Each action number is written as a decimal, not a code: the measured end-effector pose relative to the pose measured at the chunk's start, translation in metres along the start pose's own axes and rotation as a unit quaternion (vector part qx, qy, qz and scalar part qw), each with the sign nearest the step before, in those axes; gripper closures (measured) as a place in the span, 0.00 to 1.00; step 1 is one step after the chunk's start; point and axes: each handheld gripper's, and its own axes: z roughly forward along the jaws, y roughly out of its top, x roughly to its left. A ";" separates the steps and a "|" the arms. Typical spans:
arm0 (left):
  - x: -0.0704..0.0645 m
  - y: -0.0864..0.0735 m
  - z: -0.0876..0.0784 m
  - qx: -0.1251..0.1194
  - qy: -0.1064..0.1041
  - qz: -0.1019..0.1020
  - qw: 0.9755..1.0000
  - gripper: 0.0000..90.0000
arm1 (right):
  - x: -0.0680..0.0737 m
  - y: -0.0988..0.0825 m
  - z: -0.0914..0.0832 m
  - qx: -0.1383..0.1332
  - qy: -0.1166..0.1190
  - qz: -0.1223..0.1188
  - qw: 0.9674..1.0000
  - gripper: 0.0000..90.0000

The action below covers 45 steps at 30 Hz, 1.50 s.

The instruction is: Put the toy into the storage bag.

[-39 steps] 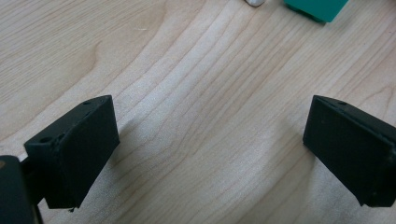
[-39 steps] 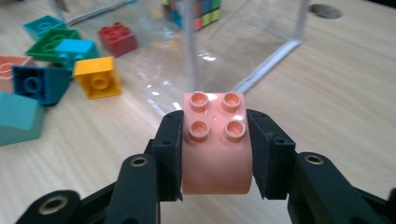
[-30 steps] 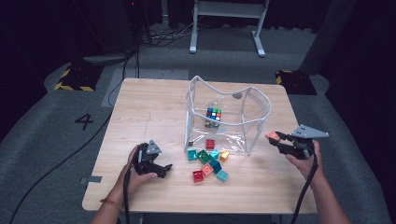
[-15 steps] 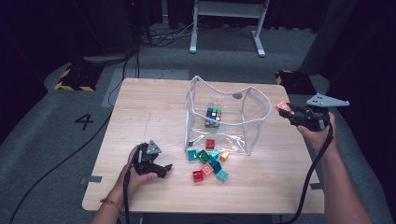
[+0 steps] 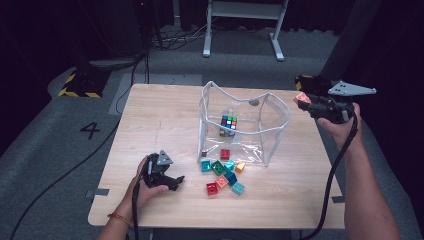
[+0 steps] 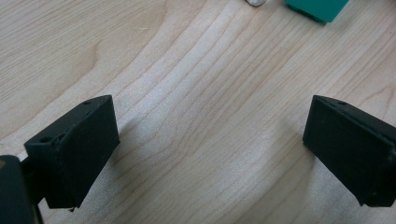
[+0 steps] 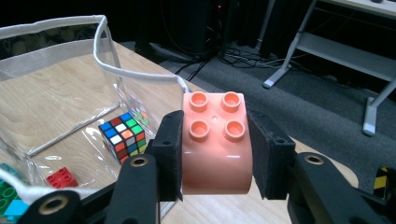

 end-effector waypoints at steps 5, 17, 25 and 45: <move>0.000 0.000 0.000 0.000 0.000 0.000 1.000 0.04 | 0.008 0.008 0.009 0.002 0.012 -0.009 1.000 0.66; 0.000 0.000 0.000 0.000 0.000 0.000 1.000 0.04 | 0.028 0.019 0.022 0.002 0.039 -0.041 0.998 0.66; 0.000 0.000 0.000 0.000 0.000 0.000 1.000 0.04 | 0.042 0.027 0.038 0.026 0.076 -0.064 0.995 0.66; 0.000 0.000 0.000 0.000 0.001 0.000 1.000 0.04 | 0.061 0.038 0.095 0.153 0.140 -0.153 0.966 0.66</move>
